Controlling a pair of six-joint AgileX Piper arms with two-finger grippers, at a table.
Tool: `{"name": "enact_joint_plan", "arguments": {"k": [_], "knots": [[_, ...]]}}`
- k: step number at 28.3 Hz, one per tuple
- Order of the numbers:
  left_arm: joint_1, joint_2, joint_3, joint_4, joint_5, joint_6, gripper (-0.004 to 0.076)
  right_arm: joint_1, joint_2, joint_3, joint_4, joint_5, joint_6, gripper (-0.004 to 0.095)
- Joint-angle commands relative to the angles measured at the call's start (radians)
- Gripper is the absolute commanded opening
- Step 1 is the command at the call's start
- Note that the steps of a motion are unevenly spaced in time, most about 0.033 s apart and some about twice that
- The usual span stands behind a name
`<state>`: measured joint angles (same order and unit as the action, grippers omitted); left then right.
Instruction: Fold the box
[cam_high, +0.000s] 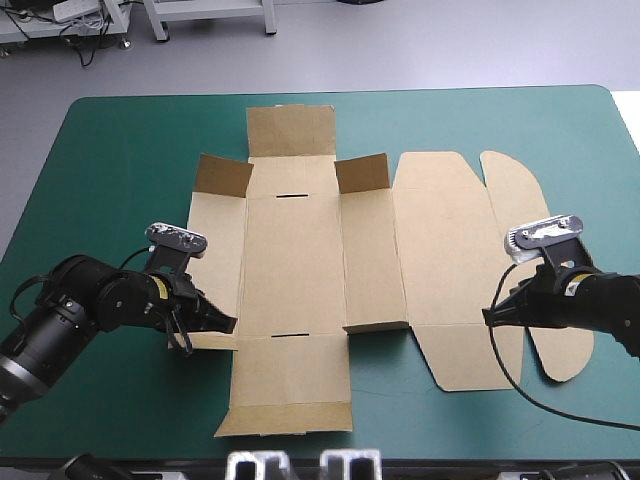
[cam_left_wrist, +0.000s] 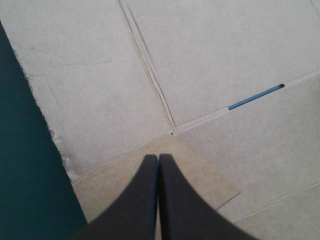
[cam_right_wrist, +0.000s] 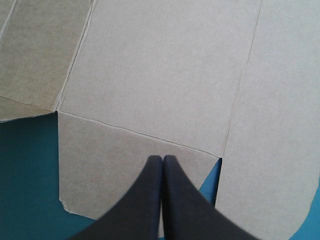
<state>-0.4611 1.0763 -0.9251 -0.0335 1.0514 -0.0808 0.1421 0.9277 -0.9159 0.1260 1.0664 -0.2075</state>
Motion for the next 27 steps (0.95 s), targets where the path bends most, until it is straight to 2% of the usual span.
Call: {"name": "enact_joint_plan", "arguments": {"k": [1, 15, 19, 22, 27], "knots": [[-0.003, -0.012, -0.025, -0.007, -0.032, -0.008, -0.0009, 0.0, -0.003, -0.023, 0.003, -0.03, -0.001, -0.0018], [-0.003, -0.012, -0.025, -0.048, -0.039, -0.006, -0.0009, 0.0, -0.003, -0.023, 0.005, -0.03, -0.001, -0.0018], [-0.003, -0.002, -0.025, -0.099, -0.163, 0.004, -0.0008, 0.0, -0.003, -0.023, 0.025, -0.03, -0.001, -0.0018], [-0.003, 0.042, -0.031, -0.165, -0.267, 0.091, -0.0007, 0.0, -0.003, -0.023, 0.03, -0.03, -0.001, -0.0018], [0.051, 0.168, -0.106, -0.243, -0.279, 0.172, 0.0018, 0.0, -0.003, -0.023, 0.04, -0.03, -0.001, -0.0018]]}}
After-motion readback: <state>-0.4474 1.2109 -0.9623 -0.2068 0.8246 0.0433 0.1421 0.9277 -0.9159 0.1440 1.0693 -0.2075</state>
